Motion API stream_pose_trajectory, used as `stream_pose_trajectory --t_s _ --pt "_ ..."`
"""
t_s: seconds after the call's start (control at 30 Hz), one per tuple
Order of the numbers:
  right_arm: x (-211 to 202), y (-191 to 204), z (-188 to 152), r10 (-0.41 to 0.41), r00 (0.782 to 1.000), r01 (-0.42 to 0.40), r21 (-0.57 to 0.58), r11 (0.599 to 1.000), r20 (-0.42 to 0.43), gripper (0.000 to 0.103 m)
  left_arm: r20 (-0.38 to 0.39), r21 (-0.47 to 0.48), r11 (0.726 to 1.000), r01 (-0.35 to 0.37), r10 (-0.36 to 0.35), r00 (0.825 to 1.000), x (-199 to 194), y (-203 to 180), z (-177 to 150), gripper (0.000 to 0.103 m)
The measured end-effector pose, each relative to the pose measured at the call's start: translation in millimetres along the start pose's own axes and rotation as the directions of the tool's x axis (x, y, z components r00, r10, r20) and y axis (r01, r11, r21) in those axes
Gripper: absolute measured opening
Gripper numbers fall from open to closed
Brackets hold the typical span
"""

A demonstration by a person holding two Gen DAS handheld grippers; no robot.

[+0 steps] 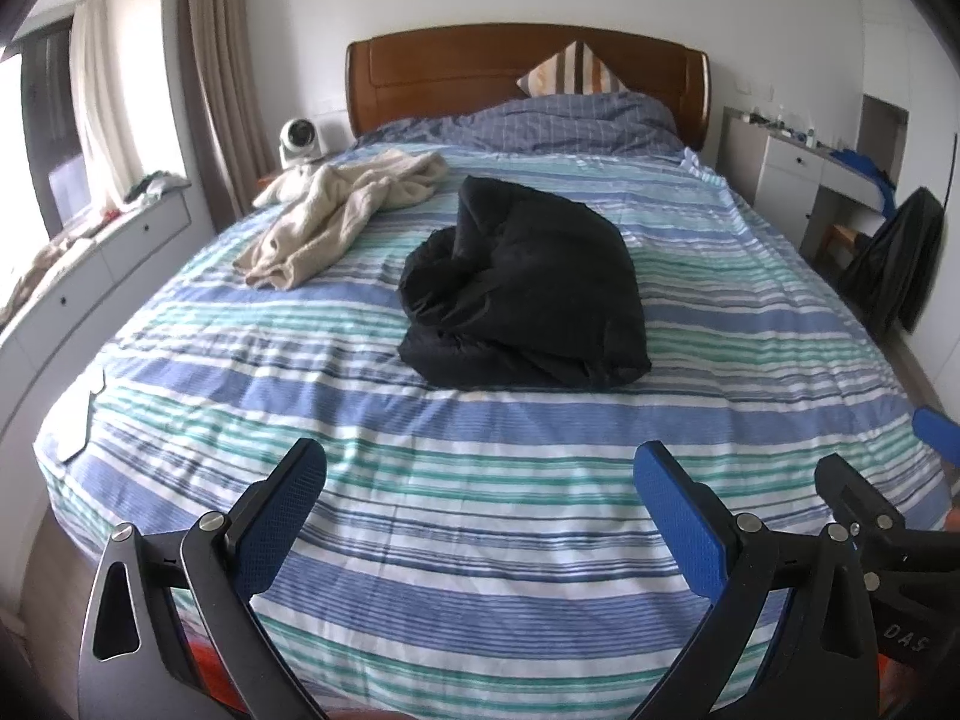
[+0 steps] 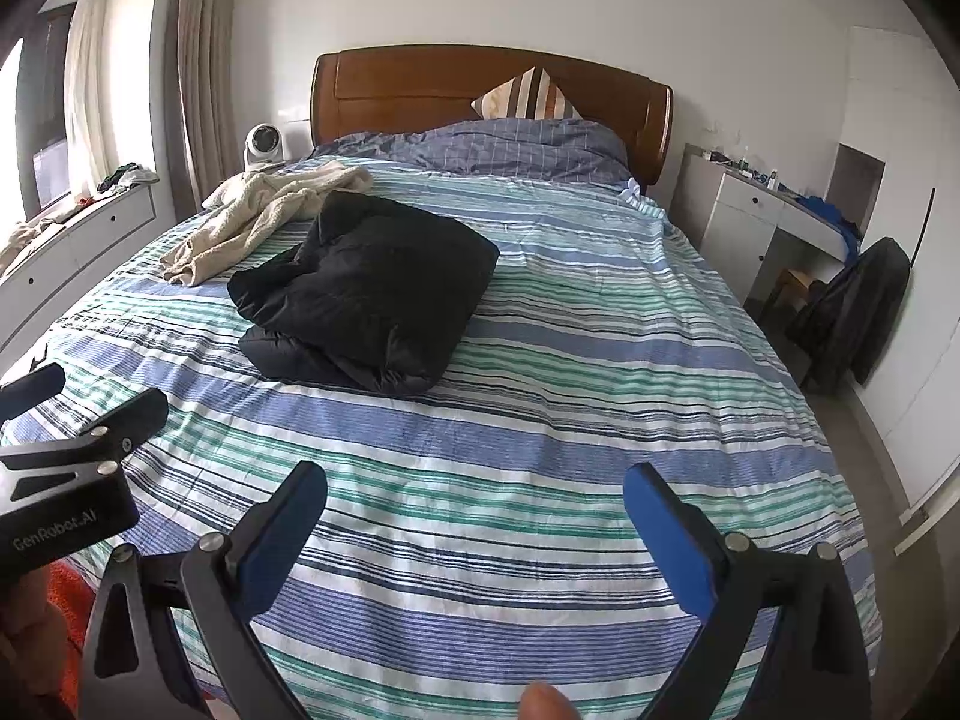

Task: Fold large clothes

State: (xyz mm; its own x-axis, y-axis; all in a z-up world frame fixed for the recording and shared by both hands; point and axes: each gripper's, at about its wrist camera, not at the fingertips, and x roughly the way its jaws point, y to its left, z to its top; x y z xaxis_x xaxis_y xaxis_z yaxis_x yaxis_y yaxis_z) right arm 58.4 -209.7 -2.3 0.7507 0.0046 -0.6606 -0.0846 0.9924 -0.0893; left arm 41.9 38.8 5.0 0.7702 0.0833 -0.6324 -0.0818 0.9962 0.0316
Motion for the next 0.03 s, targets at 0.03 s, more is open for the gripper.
stream_pose_trajectory --t_s 0.03 --pt "0.4 -0.3 -0.3 0.001 1.000 -0.001 0.002 1.000 -0.002 0.101 0.004 0.005 1.000 -0.004 0.004 1.000 -0.4 -0.7 0.1 0.102"
